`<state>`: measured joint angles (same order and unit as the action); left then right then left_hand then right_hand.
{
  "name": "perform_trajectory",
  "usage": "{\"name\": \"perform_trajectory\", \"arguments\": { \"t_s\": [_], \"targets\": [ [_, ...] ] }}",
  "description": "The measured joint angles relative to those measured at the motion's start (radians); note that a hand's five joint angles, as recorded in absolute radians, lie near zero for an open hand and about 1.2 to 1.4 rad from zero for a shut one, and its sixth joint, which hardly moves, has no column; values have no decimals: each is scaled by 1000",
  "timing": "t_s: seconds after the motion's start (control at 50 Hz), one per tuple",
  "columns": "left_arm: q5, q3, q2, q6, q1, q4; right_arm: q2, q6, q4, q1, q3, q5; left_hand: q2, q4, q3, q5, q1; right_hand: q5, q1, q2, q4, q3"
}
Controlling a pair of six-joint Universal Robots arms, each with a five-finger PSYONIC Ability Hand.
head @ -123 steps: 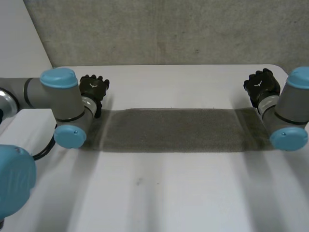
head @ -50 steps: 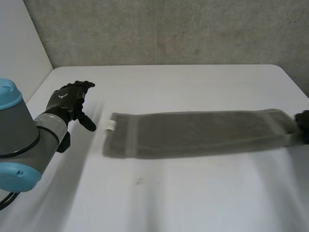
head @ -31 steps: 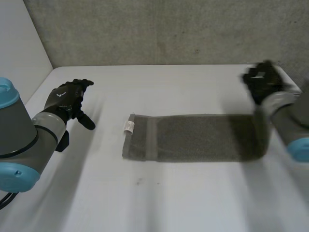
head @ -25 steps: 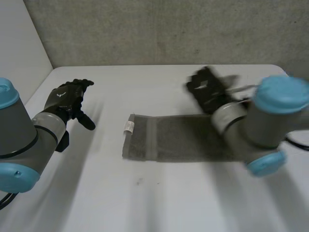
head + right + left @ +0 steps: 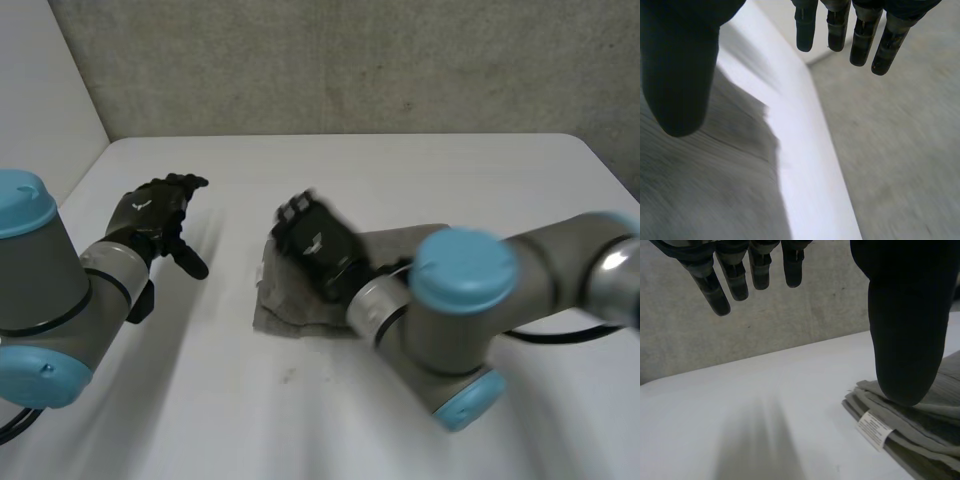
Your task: Fold the towel.
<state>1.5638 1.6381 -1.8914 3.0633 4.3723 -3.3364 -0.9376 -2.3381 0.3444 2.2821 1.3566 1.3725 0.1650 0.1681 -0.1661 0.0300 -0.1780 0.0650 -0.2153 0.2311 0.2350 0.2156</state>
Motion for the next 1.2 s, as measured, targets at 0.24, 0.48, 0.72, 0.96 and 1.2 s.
{"name": "perform_trajectory", "arguments": {
  "t_s": [0.24, 0.48, 0.72, 0.96, 1.2],
  "targets": [
    [-3, -26, -3, 10, -83, -34, -205, -443, -210, -326, 229, -11, 0, 0, 0, 0, 0, -3, 0, 0, 0, 0],
    [6, -182, -201, 40, -212, -52, -169, -469, -158, -525, 385, -144, 0, 0, 0, 0, 0, 489, -432, 539, 516, 535],
    [31, -154, -193, 145, -218, -42, -154, -394, 30, -530, 348, -84, 0, 0, 0, 0, 0, 897, -695, 942, 957, 967],
    [83, -53, 12, 143, -164, -45, -126, -351, -62, -209, 26, -61, 0, 0, 0, 0, 0, 912, -695, 942, 958, 971],
    [114, 5, 82, 141, -112, -47, 82, -226, -145, 73, -58, -82, 0, 0, 0, 0, 0, 875, -685, 887, 897, 916]
  ]
}}
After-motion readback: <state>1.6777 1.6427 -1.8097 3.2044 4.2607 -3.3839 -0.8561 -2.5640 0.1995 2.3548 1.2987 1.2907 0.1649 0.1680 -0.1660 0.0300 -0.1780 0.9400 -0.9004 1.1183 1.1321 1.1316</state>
